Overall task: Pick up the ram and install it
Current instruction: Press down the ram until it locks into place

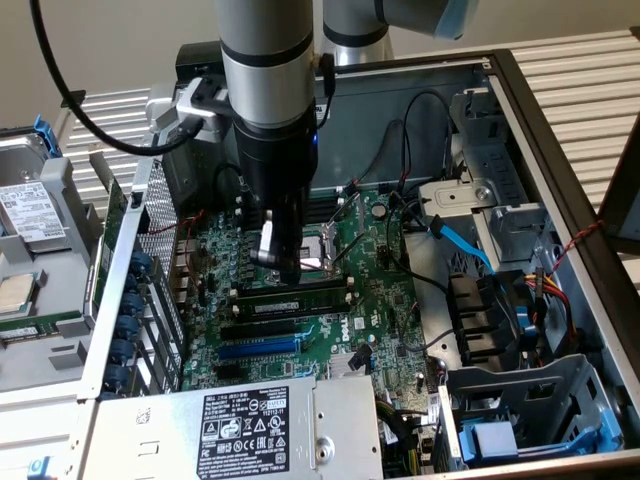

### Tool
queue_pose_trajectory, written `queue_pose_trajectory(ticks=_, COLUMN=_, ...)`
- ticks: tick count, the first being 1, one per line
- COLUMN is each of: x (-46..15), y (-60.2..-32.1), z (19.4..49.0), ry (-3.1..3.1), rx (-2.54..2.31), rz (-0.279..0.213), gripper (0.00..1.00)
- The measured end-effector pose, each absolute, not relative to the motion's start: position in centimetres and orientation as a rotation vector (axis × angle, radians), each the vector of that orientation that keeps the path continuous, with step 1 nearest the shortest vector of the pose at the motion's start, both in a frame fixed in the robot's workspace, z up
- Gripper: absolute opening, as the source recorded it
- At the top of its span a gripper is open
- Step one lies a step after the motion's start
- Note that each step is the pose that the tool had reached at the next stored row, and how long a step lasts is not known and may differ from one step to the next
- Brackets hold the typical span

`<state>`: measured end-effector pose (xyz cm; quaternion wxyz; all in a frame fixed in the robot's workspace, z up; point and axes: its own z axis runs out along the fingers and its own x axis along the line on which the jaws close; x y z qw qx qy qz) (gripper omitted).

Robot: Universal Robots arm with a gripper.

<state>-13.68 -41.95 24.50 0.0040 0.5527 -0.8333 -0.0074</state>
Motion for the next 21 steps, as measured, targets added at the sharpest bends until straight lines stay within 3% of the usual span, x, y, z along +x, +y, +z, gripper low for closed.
queue_pose_trajectory(ticks=21, x=-13.68, y=-41.95, z=24.41, ry=-2.855, rx=1.296, rz=-0.024, gripper=0.11)
